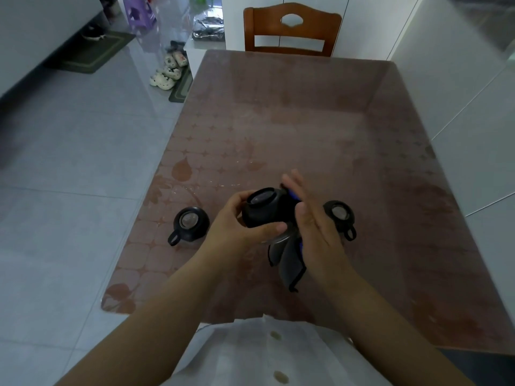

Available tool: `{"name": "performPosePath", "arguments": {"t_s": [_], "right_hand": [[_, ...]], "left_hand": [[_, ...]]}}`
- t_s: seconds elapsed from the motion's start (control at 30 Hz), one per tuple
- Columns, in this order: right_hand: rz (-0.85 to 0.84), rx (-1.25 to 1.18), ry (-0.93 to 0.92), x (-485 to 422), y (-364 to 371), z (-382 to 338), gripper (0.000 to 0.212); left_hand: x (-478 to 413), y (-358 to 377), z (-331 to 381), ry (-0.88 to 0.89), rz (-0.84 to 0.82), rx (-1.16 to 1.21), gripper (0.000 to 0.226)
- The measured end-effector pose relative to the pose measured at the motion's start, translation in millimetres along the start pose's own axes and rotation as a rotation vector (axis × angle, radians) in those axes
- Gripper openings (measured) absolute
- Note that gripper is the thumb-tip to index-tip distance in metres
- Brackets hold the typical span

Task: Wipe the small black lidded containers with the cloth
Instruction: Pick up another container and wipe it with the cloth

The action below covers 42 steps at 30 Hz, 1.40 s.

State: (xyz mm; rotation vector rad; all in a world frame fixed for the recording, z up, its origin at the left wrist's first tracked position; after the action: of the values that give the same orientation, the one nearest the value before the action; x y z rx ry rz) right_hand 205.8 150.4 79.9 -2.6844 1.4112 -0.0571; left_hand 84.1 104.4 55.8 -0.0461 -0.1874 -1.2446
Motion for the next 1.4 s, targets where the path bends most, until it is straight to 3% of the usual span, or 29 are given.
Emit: {"name": "performPosePath", "arguments": {"t_s": [0.1,0.4,0.53,0.7,0.93,1.07,1.23,1.3,1.4], "right_hand": [[-0.105,-0.023,-0.006,-0.3,9.0,-7.6,0.043],[0.013,-0.320,0.193,0.7,-5.3,12.0,0.049],[0.058,-0.226,0.117,2.9,-2.4,10.4,0.042],[0.077,-0.088,0.029,2.5,-5.2,7.8,0.036],[0.090,0.000,-0.024,1.3,0.6,7.1,0.033],[0.207,-0.027,0.000,1.2,-7.8,13.4,0.029],[0.299,0.006,-0.014,5.1,-23.4,9.0,0.043],[0.278,0.038,-0.053,3.4,-28.7,-4.0,0.042],[0.083,0.181,-0.130,-2.5,-11.0,-21.3,0.035]], "left_hand": [[-0.5,1.2,0.0,0.015,-0.074,-0.025,0.074],[0.8,6.2,-3.6,0.054,-0.134,0.115,0.077],[-2.7,5.0,-6.7,0.036,-0.124,0.133,0.065],[-3.8,6.5,-3.6,0.006,-0.233,0.038,0.073],[-1.3,9.1,-11.5,-0.075,-0.073,0.077,0.076],[-3.3,7.7,-7.1,-0.044,-0.032,0.060,0.067],[-4.6,8.6,-1.4,0.015,-0.036,0.087,0.057],[-4.0,9.0,-0.4,0.024,-0.044,0.090,0.059],[-3.5,10.7,1.6,0.053,-0.074,0.062,0.070]]}}
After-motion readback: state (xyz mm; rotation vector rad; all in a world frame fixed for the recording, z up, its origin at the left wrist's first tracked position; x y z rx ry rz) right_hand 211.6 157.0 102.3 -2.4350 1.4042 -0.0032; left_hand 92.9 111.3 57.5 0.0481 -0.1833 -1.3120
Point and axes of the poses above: each hand's wrist, its own x-axis away from the middle knuckle, its own y-axis out of the palm, z = x × y, the point moved 6 cm from there along -x, towards the middle knuckle, and after that the axes turned 6 degrees about y, right-handed, at the moved point
